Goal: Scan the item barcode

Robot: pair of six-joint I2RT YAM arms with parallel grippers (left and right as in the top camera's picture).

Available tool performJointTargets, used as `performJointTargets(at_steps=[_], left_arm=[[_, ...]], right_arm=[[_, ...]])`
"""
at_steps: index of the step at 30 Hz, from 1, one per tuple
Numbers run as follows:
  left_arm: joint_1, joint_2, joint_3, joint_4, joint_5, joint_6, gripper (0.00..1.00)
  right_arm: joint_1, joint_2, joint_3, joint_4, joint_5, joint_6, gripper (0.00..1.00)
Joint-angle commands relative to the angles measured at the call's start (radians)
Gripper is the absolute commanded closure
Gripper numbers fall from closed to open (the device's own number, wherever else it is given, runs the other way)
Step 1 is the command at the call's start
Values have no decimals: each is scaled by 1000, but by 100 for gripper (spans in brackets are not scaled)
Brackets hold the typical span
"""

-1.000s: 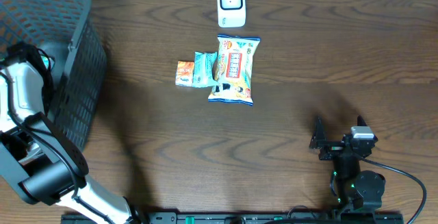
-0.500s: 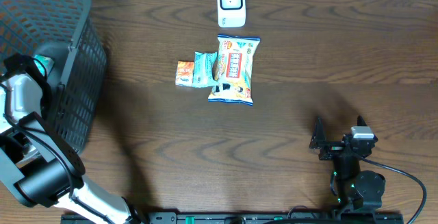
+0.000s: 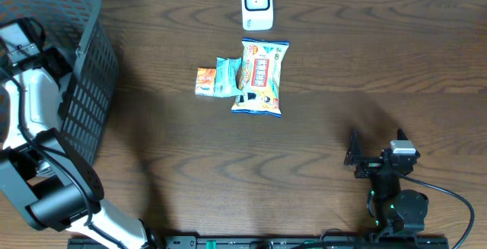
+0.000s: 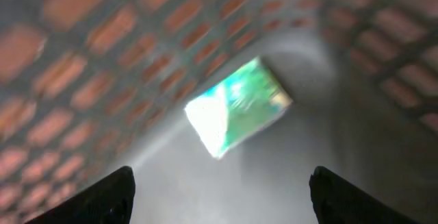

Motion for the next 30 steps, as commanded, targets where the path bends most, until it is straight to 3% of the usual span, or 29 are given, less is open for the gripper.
performJointTargets(at_steps=[1, 5, 11, 19, 25, 30], left_arm=[[2, 35, 13, 31, 107, 198, 20], [2, 80, 13, 57, 130, 376, 20], [42, 162, 12, 70, 127, 509, 19], [97, 177, 11, 87, 178, 565, 21], [96, 181, 8, 116, 261, 602, 32], [96, 204, 8, 157, 262, 602, 33]], right_arm=[[-5, -5, -3, -2, 1, 6, 1], [-5, -5, -3, -2, 1, 6, 1], [-5, -5, -3, -2, 1, 6, 1], [-5, -5, -3, -2, 1, 6, 1], [-5, -5, -3, -2, 1, 6, 1], [-5, -5, -3, -2, 1, 6, 1]])
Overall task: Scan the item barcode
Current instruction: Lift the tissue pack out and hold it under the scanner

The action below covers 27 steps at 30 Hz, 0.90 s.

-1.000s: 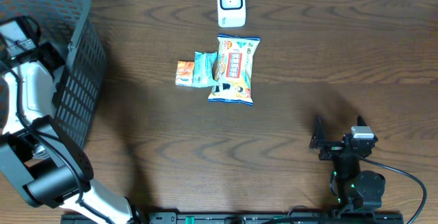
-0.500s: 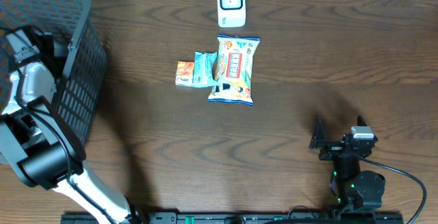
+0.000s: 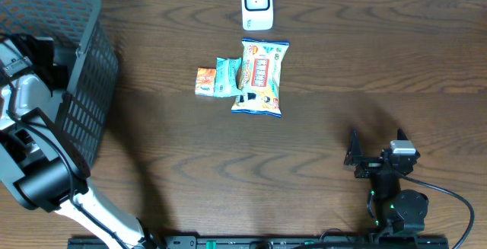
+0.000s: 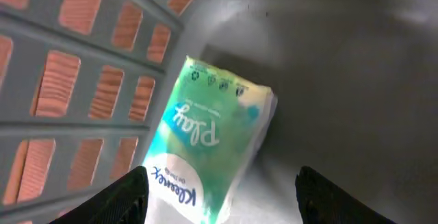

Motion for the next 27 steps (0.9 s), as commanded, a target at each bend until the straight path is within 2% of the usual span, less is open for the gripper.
performJointTargets(at_steps=[1, 5, 8, 10, 11, 12, 19, 24, 27], left_arm=[[-1, 43, 8, 12, 20, 16, 33], [0, 84, 8, 27, -13, 23, 38], [0, 100, 8, 29, -36, 23, 50], [0, 99, 8, 29, -35, 22, 66], [0, 99, 8, 28, -36, 20, 81], [0, 99, 8, 26, -36, 10, 92], [0, 23, 8, 19, -35, -194, 93], [0, -136, 8, 3, -35, -367, 93], [0, -240, 8, -57, -35, -506, 93]], right_arm=[[-5, -5, -3, -2, 1, 6, 1], [-5, -5, -3, -2, 1, 6, 1], [-5, -5, -3, -2, 1, 6, 1], [-5, -5, -3, -2, 1, 6, 1], [-5, -5, -3, -2, 1, 6, 1], [-5, -5, -3, -2, 1, 6, 1], [-5, -5, -3, -2, 1, 6, 1], [-5, -5, -3, -2, 1, 6, 1], [-5, -5, -3, -2, 1, 6, 1]])
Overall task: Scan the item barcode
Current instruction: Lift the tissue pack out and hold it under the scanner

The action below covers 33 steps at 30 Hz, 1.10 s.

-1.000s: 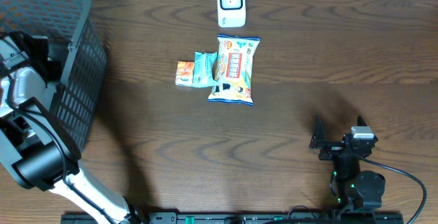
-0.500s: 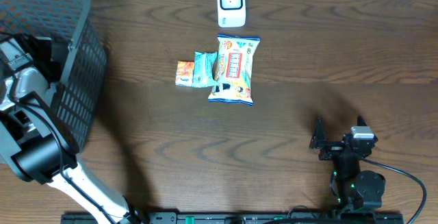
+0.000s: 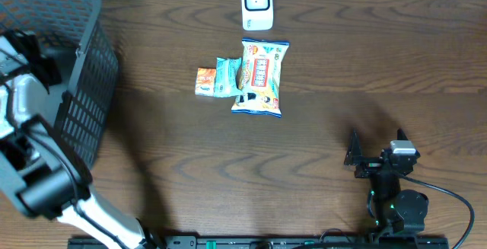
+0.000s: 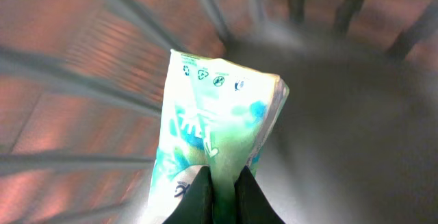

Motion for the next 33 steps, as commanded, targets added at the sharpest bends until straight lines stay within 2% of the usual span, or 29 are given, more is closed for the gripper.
performJointTargets(at_steps=[1, 5, 9, 13, 16, 20, 24, 26, 29, 33], left_arm=[[-2, -181, 3, -55, -2, -240, 93], [-6, -381, 3, -148, 39, -431, 93], [-17, -567, 3, -178, 263, -554, 93], [-43, -705, 3, -201, 481, -595, 93], [-112, -774, 3, -266, 560, -609, 93], [-270, -793, 2, -385, 559, -653, 93], [-484, -732, -20, -434, 544, -563, 93], [-583, -681, -21, -436, 455, -556, 92], [-717, -579, -21, -409, 243, -556, 93], [-801, -454, -21, -373, 89, -557, 93]], right_arm=[[-5, -5, -3, -2, 1, 6, 1], [-5, -5, -3, -2, 1, 6, 1], [-5, -5, -3, -2, 1, 6, 1], [-5, -5, -3, -2, 1, 6, 1], [-5, -5, -3, -2, 1, 6, 1], [-5, -5, -3, -2, 1, 6, 1], [-5, -5, -3, -2, 1, 6, 1], [-5, -5, -3, -2, 1, 6, 1], [-5, -5, -3, -2, 1, 6, 1], [-5, -5, -3, -2, 1, 6, 1]])
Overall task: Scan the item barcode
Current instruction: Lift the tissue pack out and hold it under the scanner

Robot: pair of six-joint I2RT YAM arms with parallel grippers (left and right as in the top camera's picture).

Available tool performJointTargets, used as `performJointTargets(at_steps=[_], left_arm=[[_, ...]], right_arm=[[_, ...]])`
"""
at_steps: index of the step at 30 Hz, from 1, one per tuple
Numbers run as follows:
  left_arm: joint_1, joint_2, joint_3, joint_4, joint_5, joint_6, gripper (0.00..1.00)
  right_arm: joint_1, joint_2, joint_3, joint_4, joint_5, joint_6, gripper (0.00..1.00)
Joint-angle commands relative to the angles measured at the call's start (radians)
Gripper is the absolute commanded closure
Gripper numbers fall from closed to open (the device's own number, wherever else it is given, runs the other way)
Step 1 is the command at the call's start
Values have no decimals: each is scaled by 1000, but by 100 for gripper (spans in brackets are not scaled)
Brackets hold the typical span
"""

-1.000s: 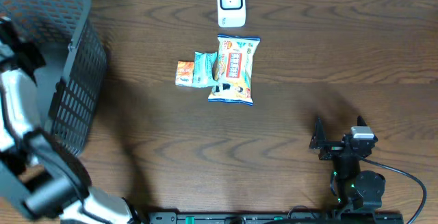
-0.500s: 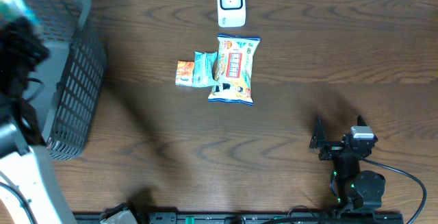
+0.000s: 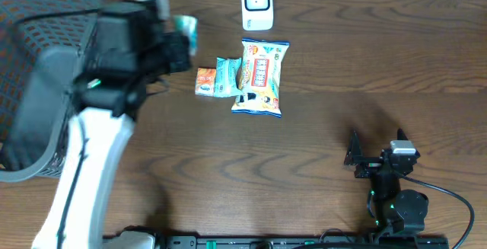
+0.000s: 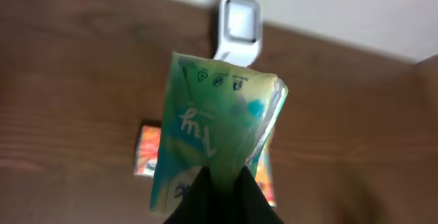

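My left gripper [image 4: 224, 183] is shut on a green and white tissue pack [image 4: 215, 121], held up in the air left of the white barcode scanner [image 4: 240, 29]. In the overhead view the pack [image 3: 185, 27] peeks out beyond the left arm, between the basket and the scanner [image 3: 257, 4]. My right gripper [image 3: 355, 158] rests low at the table's front right; whether its jaws are open cannot be told.
A grey mesh basket [image 3: 46, 89] stands at the left, partly covered by my left arm. On the table below the scanner lie a yellow snack bag [image 3: 260, 78], a teal packet [image 3: 227, 76] and a small orange packet [image 3: 205, 81].
My left gripper, still shut on the tissue pack, was inside the basket and is now out over the table, near the scanner. The right arm has not moved.
My left gripper was open inside the basket, above the tissue pack lying on its floor. It then stood open close over the pack, then shut on it in the basket. Now it holds the pack outside the basket, by the scanner.
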Motion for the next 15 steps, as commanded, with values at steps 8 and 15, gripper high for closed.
performJointTargets(at_steps=[8, 15], left_arm=[[-91, 377, -13, 211, -351, 12, 92], [-91, 532, -13, 375, -352, 13, 92]], right_arm=[[-5, -5, -3, -2, 1, 6, 1], [-5, -5, -3, -2, 1, 6, 1]])
